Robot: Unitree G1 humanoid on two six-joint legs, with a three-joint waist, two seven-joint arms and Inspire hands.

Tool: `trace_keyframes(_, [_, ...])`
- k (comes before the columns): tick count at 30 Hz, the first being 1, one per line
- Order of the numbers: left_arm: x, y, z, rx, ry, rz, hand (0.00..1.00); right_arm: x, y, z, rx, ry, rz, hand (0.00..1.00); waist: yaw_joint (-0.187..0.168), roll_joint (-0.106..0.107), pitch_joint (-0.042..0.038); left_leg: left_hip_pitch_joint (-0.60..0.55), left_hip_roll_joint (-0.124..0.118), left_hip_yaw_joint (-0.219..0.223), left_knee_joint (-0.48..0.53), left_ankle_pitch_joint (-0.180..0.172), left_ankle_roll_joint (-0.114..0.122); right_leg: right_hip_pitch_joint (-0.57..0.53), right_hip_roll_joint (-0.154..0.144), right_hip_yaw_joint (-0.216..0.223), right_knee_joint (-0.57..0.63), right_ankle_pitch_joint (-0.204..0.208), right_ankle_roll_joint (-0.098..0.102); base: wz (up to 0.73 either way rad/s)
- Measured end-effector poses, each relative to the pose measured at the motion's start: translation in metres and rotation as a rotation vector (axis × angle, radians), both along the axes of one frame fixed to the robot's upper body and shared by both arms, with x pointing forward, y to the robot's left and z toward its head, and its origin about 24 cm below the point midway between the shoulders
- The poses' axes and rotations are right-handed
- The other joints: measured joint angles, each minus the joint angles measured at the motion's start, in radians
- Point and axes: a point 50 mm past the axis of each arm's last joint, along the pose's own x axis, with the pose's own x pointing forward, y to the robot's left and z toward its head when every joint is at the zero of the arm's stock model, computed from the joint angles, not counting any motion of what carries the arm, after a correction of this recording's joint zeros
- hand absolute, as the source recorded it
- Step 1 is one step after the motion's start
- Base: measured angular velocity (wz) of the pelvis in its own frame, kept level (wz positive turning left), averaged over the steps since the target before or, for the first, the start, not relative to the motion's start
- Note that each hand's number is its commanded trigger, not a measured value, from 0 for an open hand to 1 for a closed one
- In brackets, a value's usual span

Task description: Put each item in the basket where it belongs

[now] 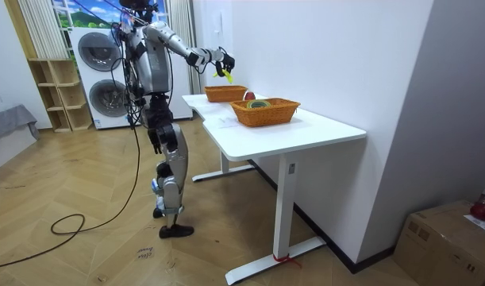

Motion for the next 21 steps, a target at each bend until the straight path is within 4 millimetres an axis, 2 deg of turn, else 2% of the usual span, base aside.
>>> trace_keyframes(6, [-0.003,0.000,0.000,0.005,0.009,-0.009,0.00,0.000,0.002,0.003,-0.053,-0.064,-0.018,1.00,0.022,0.001,0.0010,-0.010,0.000,0.002,0.002,0.000,0.000,-0.008,0.000,-0.007,-0.002,0.000,0.000,0.02])
trace_keyframes(15, [-0.005,0.001,0.000,0.019,0.033,-0.046,0.00,0.001,0.009,0.008,-0.032,-0.094,-0.011,1.00,0.041,-0.001,-0.0005,-0.011,0.000,-0.007,0.002,0.000,0.000,-0.006,-0.001,-0.016,-0.002,0.000,0.000,0.03])
trace_keyframes(21, [-0.006,0.001,0.000,0.033,0.053,-0.081,0.00,0.000,0.016,0.003,-0.037,-0.095,0.009,1.00,0.050,-0.001,-0.0003,-0.010,-0.001,-0.011,0.002,0.000,0.000,-0.004,-0.002,-0.023,-0.001,0.000,0.000,0.01])
